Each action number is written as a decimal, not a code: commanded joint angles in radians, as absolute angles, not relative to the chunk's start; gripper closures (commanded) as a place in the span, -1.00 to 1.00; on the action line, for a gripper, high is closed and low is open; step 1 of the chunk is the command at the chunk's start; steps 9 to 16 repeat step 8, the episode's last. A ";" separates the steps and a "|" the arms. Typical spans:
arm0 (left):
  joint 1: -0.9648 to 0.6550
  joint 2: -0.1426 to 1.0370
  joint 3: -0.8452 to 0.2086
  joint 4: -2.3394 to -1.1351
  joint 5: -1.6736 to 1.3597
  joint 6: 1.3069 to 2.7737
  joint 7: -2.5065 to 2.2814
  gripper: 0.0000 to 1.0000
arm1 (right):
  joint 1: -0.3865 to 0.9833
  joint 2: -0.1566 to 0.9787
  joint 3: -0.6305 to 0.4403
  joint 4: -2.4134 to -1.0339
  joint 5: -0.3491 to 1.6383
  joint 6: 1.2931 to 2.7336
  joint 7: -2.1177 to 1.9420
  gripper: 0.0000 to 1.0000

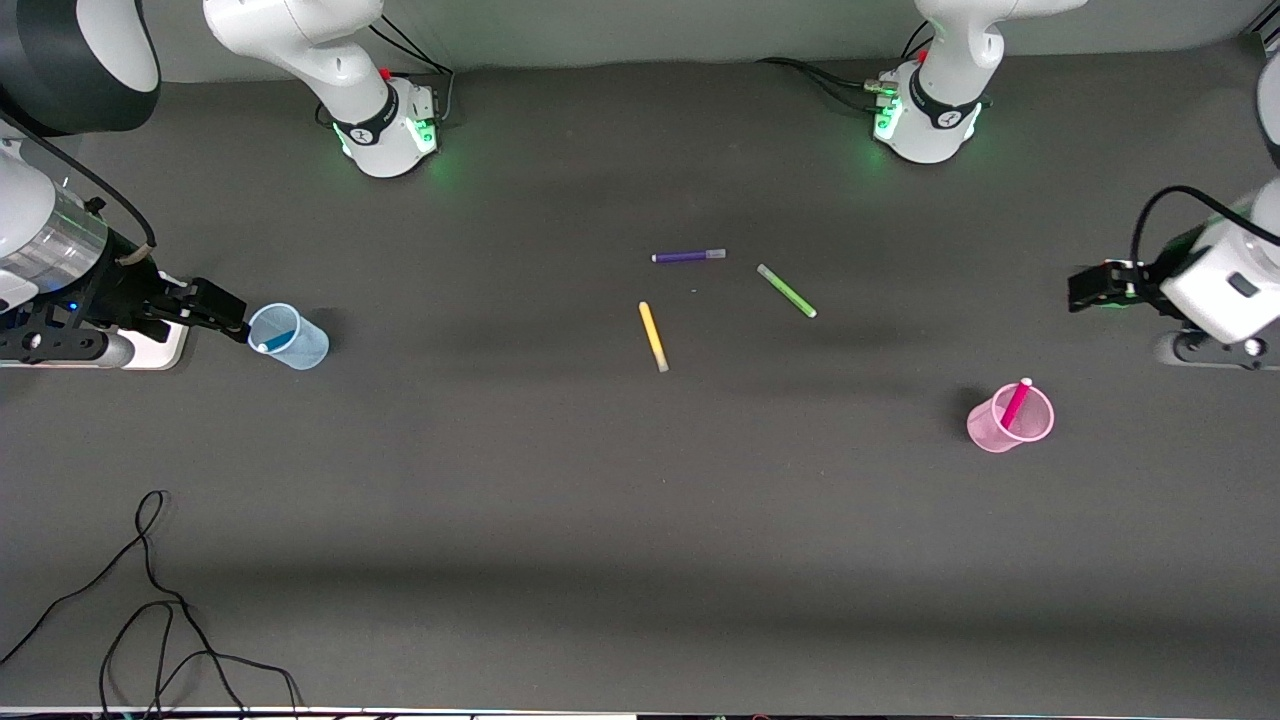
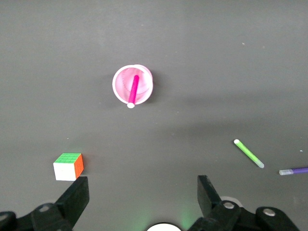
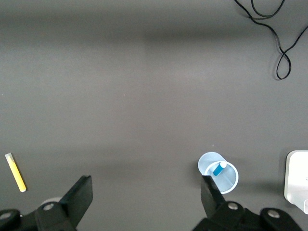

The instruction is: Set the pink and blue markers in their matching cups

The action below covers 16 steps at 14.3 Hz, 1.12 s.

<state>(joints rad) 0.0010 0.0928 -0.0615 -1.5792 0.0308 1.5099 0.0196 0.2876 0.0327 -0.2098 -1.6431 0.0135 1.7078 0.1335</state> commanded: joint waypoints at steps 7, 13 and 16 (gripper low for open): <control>-0.041 0.041 -0.011 -1.595 -0.015 1.488 0.031 -1.00 | 0.275 0.038 -0.210 -1.623 0.043 1.690 0.104 -1.00; -0.041 0.040 -0.009 -1.595 -0.020 1.488 0.031 -1.00 | 0.275 0.038 -0.212 -1.623 0.043 1.690 0.104 -1.00; -0.041 0.040 -0.009 -1.595 -0.020 1.488 0.031 -1.00 | 0.275 0.038 -0.212 -1.623 0.043 1.690 0.104 -1.00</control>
